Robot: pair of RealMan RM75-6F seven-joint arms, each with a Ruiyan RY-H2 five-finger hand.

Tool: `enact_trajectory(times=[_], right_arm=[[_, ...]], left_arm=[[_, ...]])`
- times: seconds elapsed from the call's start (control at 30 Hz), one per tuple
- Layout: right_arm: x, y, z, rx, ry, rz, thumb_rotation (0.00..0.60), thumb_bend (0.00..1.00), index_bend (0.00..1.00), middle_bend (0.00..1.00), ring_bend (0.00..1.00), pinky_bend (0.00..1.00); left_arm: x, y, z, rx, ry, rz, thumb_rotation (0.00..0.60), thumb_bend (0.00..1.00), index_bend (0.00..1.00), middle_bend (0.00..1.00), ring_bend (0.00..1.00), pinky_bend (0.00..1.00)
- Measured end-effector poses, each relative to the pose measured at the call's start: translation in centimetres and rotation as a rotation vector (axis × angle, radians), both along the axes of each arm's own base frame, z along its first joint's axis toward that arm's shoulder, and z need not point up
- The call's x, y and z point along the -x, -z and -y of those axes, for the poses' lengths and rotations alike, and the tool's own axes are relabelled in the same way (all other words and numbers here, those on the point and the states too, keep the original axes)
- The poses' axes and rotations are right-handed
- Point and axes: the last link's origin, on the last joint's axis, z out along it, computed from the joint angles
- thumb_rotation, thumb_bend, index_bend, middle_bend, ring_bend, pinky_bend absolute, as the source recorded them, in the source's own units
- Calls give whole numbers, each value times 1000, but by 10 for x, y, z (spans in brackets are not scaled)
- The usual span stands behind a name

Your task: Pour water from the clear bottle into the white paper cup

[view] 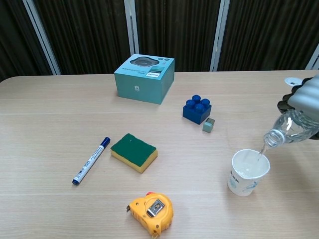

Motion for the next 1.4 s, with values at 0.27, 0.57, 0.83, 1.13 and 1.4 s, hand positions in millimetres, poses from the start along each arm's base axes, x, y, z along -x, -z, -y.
enact_trajectory(times=[0.27,0.57,0.83,1.13,1.4], right_arm=[[1,1,0,-10,13,32,600,536,586,678,528,462],[-1,-1,-1,-58,79,229,600,539,588,679,531,462],[-5,-7,1,-134,175,533,600,548,586,679,531,462],[-7,-16,17,-182,304,953,600,551,579,679,528,462],[8,-13,44,-129,428,1287,600,551,577,669,519,462]], left_arm=[[1,0,0,3,-4,2,600,0,0,0,0,0],[1,1,0,13,-9,4,600,0,0,0,0,0],[1,1,-1,17,-11,4,600,0,0,0,0,0],[2,3,-2,23,-17,2,600,0,0,0,0,0],[4,5,-3,31,-26,-1,600,0,0,0,0,0]])
